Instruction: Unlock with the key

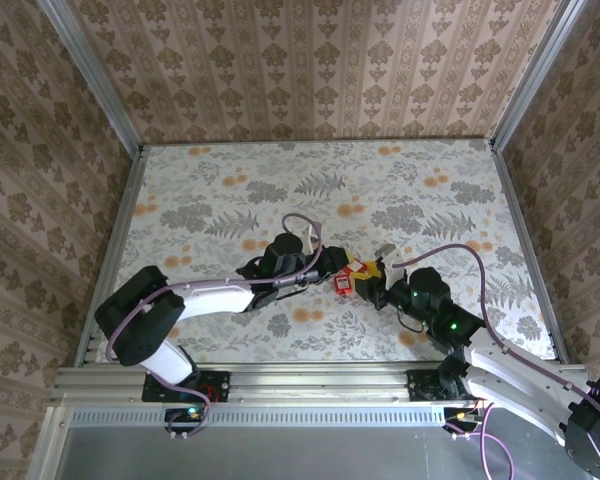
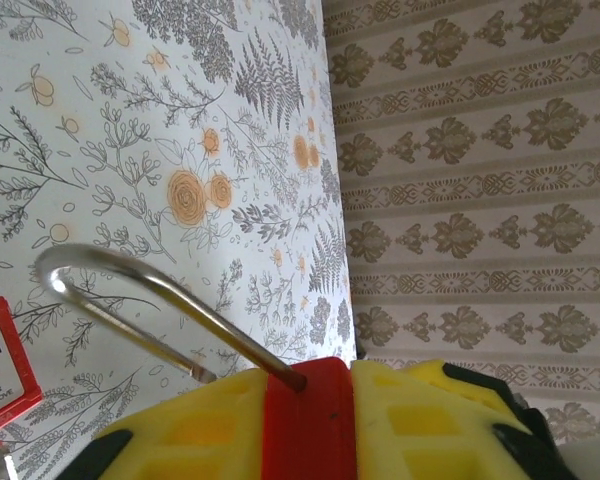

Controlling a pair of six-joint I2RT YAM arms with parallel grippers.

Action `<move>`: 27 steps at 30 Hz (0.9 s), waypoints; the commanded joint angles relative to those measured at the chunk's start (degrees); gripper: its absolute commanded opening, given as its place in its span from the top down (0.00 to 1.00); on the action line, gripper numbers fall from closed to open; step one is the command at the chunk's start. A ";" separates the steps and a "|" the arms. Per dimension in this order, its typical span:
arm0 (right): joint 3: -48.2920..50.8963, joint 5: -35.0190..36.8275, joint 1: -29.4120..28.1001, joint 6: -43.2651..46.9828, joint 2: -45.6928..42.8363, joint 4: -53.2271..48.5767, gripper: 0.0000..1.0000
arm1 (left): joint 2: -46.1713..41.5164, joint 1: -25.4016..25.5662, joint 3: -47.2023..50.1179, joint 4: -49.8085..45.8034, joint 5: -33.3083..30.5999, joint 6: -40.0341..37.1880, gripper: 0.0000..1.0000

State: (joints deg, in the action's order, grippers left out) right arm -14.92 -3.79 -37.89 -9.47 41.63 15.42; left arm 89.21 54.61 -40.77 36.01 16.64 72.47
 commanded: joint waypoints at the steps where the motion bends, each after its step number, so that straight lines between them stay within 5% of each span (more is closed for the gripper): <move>1: 0.06 -2.66 -0.51 -0.62 -1.41 1.99 0.86 | -2.22 0.20 -1.95 -3.68 -0.56 -3.33 0.85; 10: 0.37 -4.61 -0.52 -1.86 -1.72 3.07 0.68 | -5.98 0.13 -3.43 -12.35 -0.21 -8.85 0.99; 17: -0.80 -0.24 -0.45 0.13 -4.85 -3.00 0.30 | -10.81 -1.50 -4.64 -25.71 -0.21 -15.76 1.00; 27: -4.14 7.20 -0.03 1.17 -9.93 -15.58 0.22 | -19.07 -7.15 -10.43 -61.77 -2.79 -33.94 1.00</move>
State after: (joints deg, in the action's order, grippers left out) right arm -16.32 0.25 -38.02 -8.97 31.86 4.54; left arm 71.96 48.73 -48.03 -11.05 15.38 46.96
